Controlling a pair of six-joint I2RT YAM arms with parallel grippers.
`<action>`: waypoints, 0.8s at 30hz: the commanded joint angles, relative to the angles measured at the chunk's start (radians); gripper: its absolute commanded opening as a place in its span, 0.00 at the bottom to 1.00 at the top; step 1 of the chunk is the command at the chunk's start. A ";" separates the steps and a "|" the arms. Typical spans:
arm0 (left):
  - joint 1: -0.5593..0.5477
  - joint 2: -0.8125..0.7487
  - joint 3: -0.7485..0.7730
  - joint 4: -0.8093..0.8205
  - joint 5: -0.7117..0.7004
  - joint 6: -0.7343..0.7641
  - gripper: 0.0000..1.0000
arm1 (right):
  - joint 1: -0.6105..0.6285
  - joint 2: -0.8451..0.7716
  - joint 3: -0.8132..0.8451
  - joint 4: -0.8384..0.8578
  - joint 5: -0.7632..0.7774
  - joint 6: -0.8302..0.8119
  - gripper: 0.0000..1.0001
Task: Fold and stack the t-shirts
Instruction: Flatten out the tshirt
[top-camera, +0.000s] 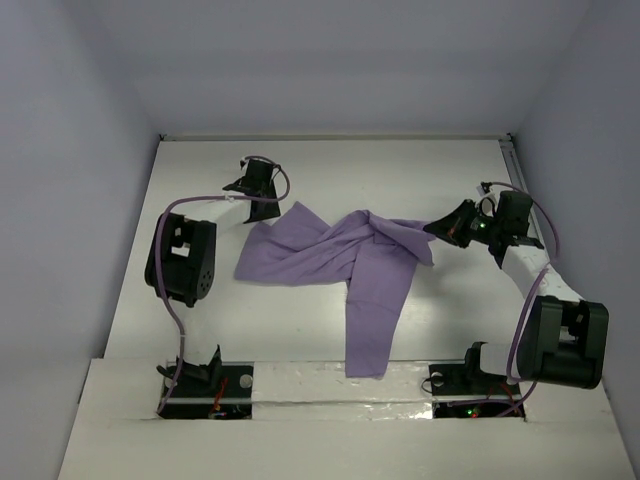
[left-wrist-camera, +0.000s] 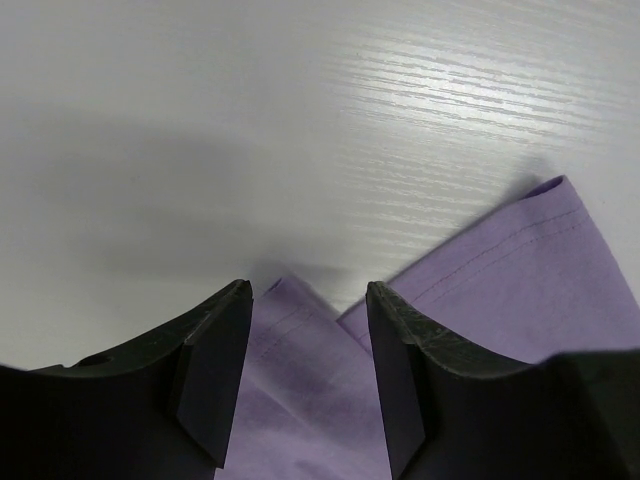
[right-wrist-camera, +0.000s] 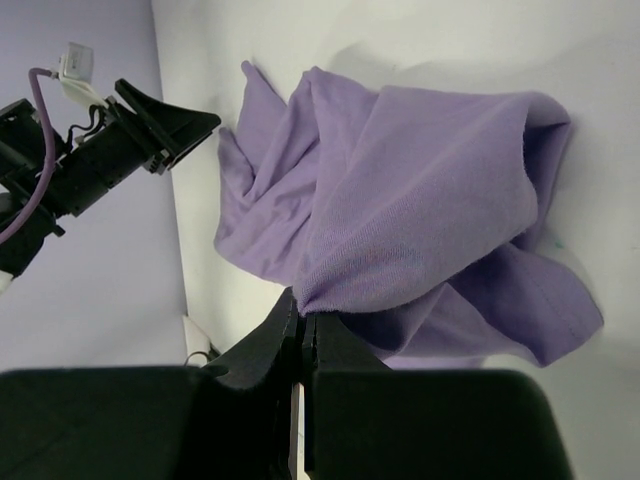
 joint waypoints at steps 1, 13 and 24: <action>0.006 0.018 -0.010 -0.018 -0.025 0.014 0.47 | 0.008 -0.012 0.007 0.009 0.015 -0.019 0.00; -0.026 0.062 -0.014 -0.059 -0.086 0.014 0.15 | 0.008 0.013 0.021 0.047 0.026 0.025 0.00; 0.008 0.105 0.745 -0.269 -0.020 -0.063 0.00 | 0.038 0.313 0.590 0.502 -0.060 0.460 0.00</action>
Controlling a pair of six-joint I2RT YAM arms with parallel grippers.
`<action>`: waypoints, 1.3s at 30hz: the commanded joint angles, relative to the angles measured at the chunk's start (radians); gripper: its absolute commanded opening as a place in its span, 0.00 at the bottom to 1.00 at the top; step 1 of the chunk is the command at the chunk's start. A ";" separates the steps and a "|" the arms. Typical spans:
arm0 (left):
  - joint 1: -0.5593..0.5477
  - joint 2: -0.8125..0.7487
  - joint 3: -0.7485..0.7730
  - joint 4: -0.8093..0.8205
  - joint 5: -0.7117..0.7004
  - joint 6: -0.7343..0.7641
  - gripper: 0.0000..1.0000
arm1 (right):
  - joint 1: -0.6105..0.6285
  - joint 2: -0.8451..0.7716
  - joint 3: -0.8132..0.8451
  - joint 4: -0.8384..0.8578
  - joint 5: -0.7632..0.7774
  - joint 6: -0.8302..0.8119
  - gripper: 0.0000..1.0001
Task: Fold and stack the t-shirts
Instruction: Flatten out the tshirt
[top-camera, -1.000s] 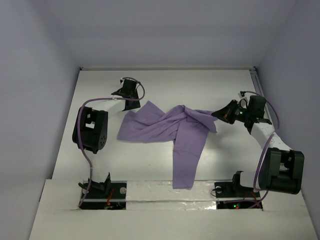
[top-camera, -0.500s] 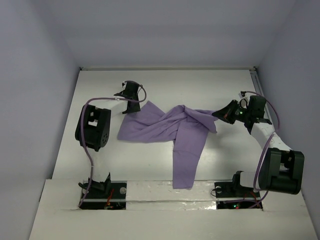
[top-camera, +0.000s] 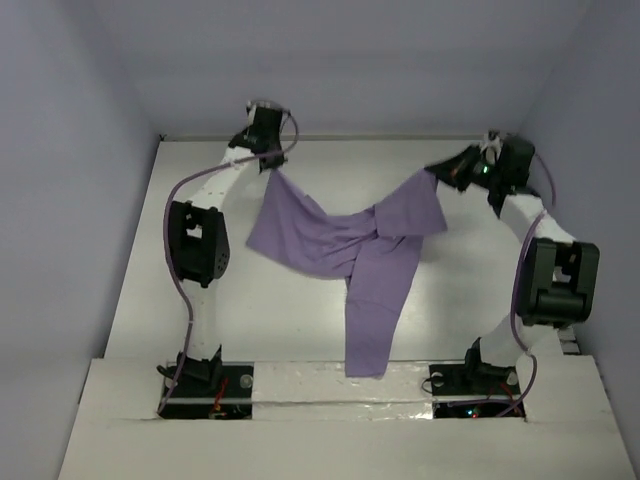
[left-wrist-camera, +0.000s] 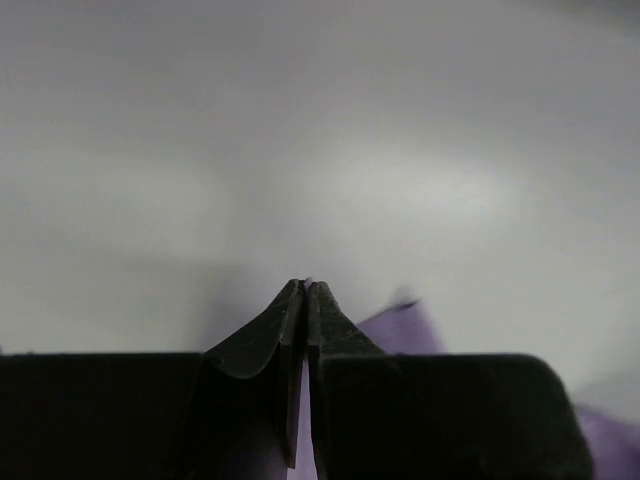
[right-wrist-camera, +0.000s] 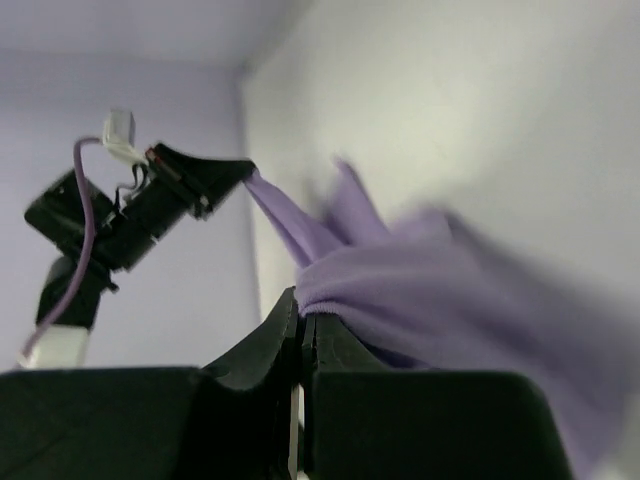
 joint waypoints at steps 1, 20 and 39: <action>0.034 -0.042 0.577 -0.083 0.041 -0.060 0.00 | 0.024 0.093 0.435 0.352 -0.055 0.262 0.00; 0.417 -0.735 -0.310 0.513 0.276 -0.217 0.00 | 0.024 -0.255 0.256 0.298 -0.136 0.370 0.00; 0.446 -0.971 -1.123 0.462 0.282 -0.194 0.00 | 0.024 -0.256 -0.407 -0.370 0.389 -0.216 0.03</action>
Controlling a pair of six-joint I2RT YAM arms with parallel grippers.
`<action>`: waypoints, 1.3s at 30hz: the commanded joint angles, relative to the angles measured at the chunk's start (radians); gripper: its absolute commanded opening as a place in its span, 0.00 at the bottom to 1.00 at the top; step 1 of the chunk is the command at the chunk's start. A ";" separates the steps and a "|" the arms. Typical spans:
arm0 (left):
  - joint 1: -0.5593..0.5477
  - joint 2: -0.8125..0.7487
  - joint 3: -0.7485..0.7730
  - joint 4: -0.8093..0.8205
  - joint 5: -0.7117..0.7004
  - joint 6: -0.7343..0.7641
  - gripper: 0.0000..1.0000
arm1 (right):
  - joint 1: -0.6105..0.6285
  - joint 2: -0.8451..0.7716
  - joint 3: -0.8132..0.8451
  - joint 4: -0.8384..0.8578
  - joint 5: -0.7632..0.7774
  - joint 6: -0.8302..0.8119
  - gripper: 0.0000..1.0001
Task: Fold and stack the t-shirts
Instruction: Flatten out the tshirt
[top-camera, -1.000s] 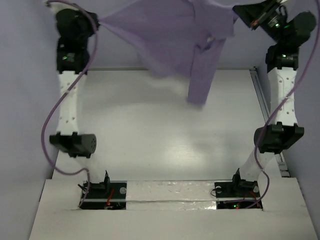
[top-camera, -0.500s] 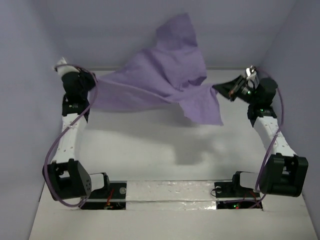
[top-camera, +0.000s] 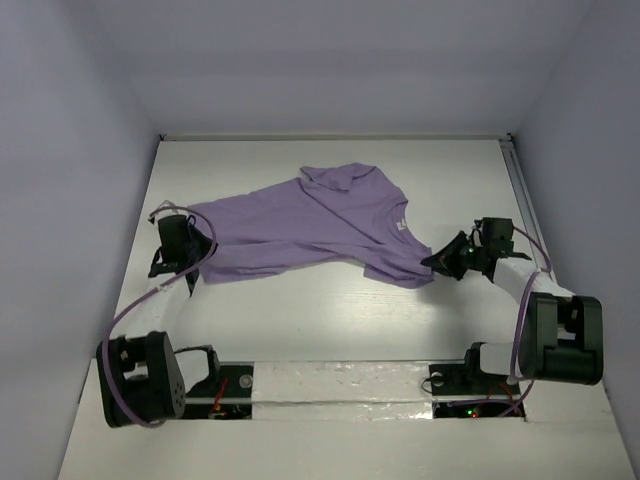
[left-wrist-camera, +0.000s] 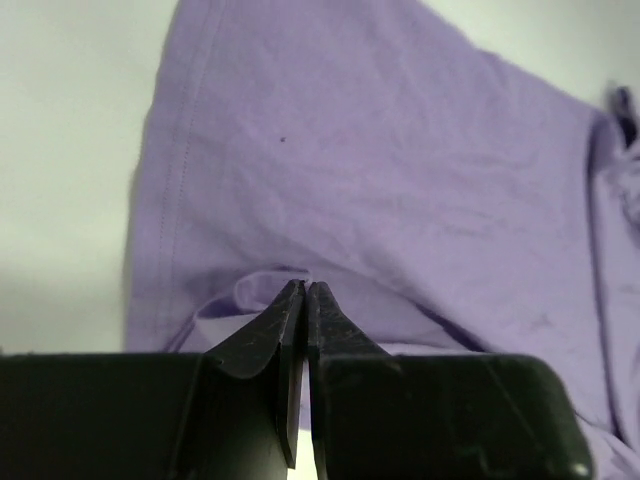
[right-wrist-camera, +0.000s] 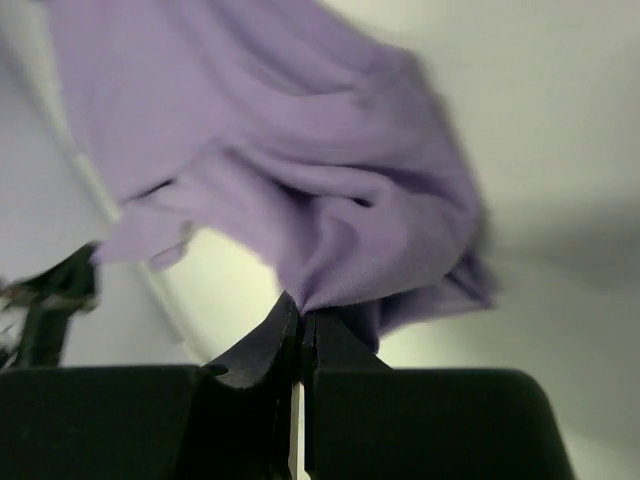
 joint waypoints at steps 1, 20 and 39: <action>0.007 -0.132 0.025 -0.101 0.001 -0.018 0.00 | 0.000 -0.004 0.017 -0.149 0.241 -0.107 0.04; -0.048 -0.288 0.154 -0.411 -0.028 0.051 0.00 | 0.024 -0.310 0.304 -0.562 0.450 -0.214 0.64; -0.238 -0.425 0.166 -0.649 -0.001 -0.042 0.00 | 0.034 0.092 0.419 -0.035 0.392 -0.228 0.65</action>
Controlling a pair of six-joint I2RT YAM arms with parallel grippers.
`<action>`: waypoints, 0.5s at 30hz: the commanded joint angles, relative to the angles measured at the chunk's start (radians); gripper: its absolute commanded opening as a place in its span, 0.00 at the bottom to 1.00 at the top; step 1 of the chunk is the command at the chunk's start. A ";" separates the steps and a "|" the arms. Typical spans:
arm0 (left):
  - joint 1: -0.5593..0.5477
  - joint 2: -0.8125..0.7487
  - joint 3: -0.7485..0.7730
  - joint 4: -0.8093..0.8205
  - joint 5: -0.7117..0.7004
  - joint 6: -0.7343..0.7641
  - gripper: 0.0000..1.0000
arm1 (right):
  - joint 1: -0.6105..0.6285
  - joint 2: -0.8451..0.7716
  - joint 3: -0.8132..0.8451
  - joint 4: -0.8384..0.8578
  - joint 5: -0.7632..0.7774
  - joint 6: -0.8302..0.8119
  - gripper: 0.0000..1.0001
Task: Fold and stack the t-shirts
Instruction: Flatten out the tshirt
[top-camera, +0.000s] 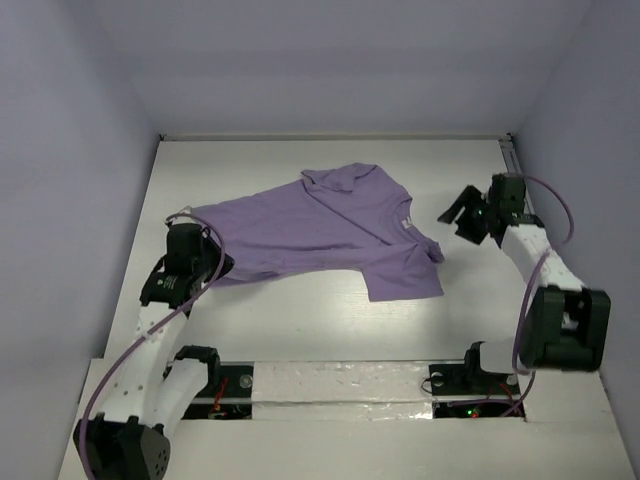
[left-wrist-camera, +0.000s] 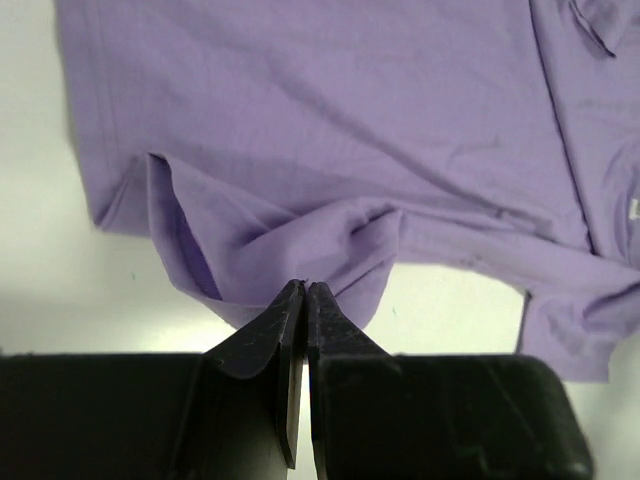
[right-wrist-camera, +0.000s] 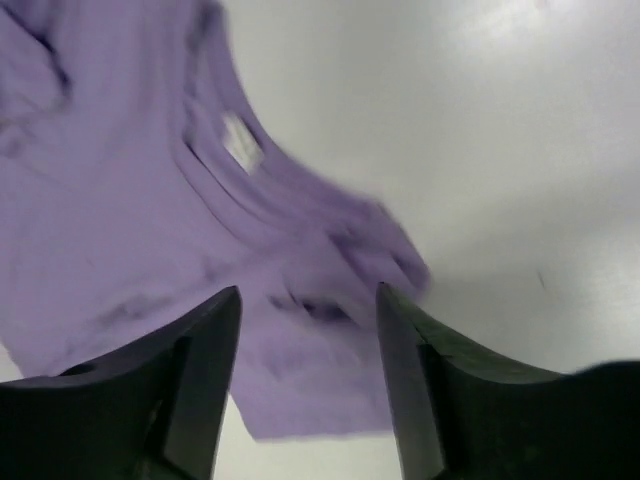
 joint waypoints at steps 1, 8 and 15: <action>-0.016 -0.093 0.025 -0.134 0.008 -0.057 0.00 | 0.023 0.256 0.193 0.231 -0.092 -0.051 0.69; -0.016 -0.225 -0.017 -0.182 0.031 -0.150 0.00 | 0.104 0.738 0.596 0.187 -0.106 -0.109 0.79; -0.016 -0.168 0.092 -0.171 -0.042 -0.118 0.00 | 0.167 0.909 0.748 0.156 -0.183 -0.120 0.75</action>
